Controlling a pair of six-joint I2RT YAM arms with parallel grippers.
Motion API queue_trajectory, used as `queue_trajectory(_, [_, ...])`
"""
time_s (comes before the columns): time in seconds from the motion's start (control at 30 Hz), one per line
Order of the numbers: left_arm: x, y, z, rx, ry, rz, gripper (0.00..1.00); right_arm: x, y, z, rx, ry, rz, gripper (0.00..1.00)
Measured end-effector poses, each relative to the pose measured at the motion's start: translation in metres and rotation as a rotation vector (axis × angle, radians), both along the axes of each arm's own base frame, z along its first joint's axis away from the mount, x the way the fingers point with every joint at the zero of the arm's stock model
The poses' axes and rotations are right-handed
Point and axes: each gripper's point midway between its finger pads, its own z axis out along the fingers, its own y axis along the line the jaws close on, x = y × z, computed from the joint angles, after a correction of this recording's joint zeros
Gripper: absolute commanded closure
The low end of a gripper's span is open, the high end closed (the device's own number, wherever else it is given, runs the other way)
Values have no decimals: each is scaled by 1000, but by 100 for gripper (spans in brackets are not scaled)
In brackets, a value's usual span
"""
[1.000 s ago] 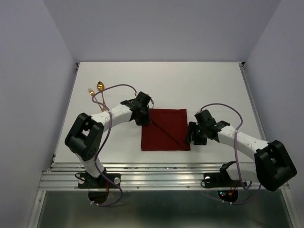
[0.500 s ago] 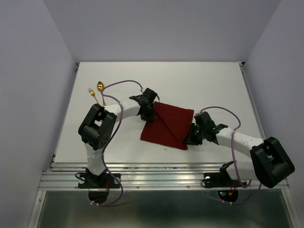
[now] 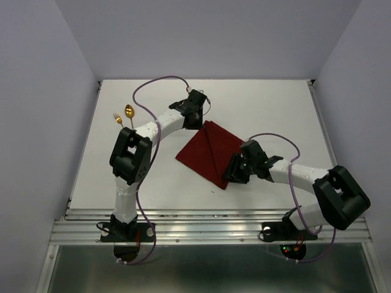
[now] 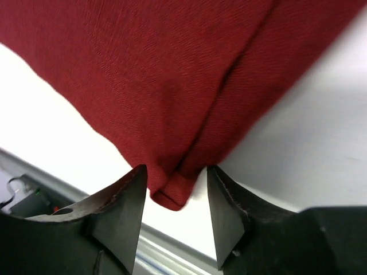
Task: Fold the napkin into a case and place the utensils inside
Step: Move the upper triangle-folded napkin to the center of the board, then pick up the upper triangle-folded napkin from the center of the board.
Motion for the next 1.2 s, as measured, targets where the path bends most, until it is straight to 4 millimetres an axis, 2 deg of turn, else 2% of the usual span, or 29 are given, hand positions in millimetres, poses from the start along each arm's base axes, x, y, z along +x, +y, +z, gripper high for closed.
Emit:
queue_trajectory(0.03, [1, 0, 6, -6, -14, 0, 94, 1, -4, 2, -14, -6, -9, 44])
queue_trajectory(0.1, [-3, 2, 21, -15, -35, -6, 81, 4, -16, 8, -44, -26, -37, 40])
queue_trajectory(0.2, [-26, 4, 44, -31, -66, -31, 62, 13, -40, 23, -73, -71, -103, 37])
queue_trajectory(0.27, [-48, -2, 57, -44, -78, -64, 48, 24, -58, 35, -99, -112, -154, 37])
queue_trajectory(0.37, [-93, -27, 72, -74, -99, -149, 38, 43, -94, 43, -132, -129, -255, 35])
queue_trajectory(0.47, [-138, -53, 68, -79, -79, -232, 37, 61, -139, 45, -168, -122, -380, 33])
queue_trajectory(0.57, [-180, -76, 54, -50, -50, -312, 38, 71, -165, 44, -186, -99, -441, 33])
queue_trajectory(0.67, [-213, -94, 34, 26, -38, -369, 40, 78, -169, 44, -186, -91, -435, 33])
queue_trajectory(0.73, [-227, -103, 20, 81, -34, -396, 42, 80, -167, 47, -180, -95, -419, 32])
queue_trajectory(0.87, [-248, -119, -13, 199, -36, -449, 46, 81, -168, 48, -185, -102, -409, 31])
queue_trajectory(0.97, [-255, -115, -30, 266, -32, -466, 47, 80, -170, 47, -186, -98, -410, 31])
queue_trajectory(1.07, [-250, -111, -30, 290, -49, -450, 53, 79, -171, 49, -184, -101, -410, 31])
queue_trajectory(1.2, [-241, -106, -28, 316, -84, -424, 55, 76, -170, 51, -178, -106, -408, 30])
